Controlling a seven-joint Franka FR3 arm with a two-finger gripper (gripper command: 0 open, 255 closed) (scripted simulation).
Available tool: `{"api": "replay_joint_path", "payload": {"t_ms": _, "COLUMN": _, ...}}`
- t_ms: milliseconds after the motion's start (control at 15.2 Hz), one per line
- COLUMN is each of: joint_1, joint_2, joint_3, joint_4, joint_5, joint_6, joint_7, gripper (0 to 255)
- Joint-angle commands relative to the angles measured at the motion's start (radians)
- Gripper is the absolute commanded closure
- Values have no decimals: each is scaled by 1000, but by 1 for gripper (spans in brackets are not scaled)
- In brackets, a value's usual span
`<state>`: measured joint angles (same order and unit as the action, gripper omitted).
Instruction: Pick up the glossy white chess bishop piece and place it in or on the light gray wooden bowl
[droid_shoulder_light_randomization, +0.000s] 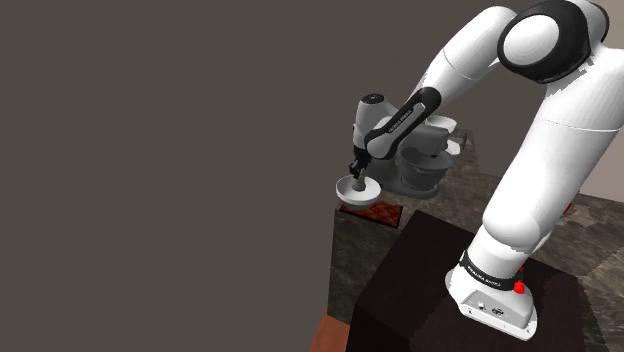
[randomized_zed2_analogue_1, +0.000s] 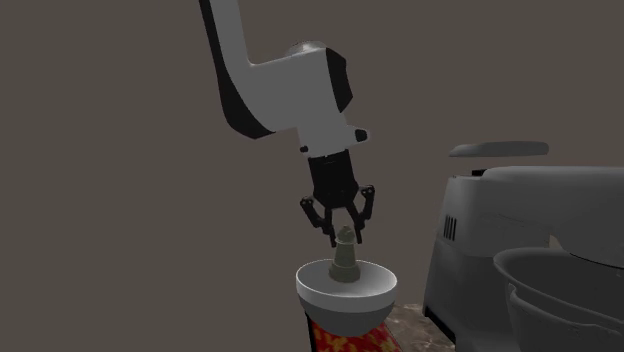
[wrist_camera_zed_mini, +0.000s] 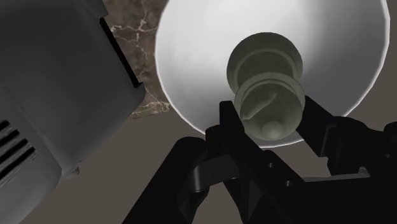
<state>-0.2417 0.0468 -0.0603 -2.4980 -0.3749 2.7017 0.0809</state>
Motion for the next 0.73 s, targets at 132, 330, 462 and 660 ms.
{"api": "replay_joint_path", "payload": {"t_ms": 132, "joint_1": 0, "joint_2": 0, "joint_3": 0, "joint_4": 0, "joint_5": 0, "joint_6": 0, "joint_7": 0, "gripper": 0}}
{"api": "replay_joint_path", "payload": {"t_ms": 330, "joint_1": 0, "joint_2": 0, "joint_3": 0, "joint_4": 0, "joint_5": 0, "joint_6": 0, "joint_7": 0, "gripper": 0}}
{"api": "replay_joint_path", "payload": {"t_ms": 462, "joint_1": 7, "joint_2": -71, "joint_3": 10, "joint_4": -6, "joint_5": 32, "joint_6": -66, "joint_7": -23, "gripper": 0}}
{"api": "replay_joint_path", "payload": {"t_ms": 660, "joint_1": 16, "joint_2": -132, "joint_3": 16, "joint_4": -6, "joint_5": 57, "joint_6": -126, "joint_7": -41, "gripper": 0}}
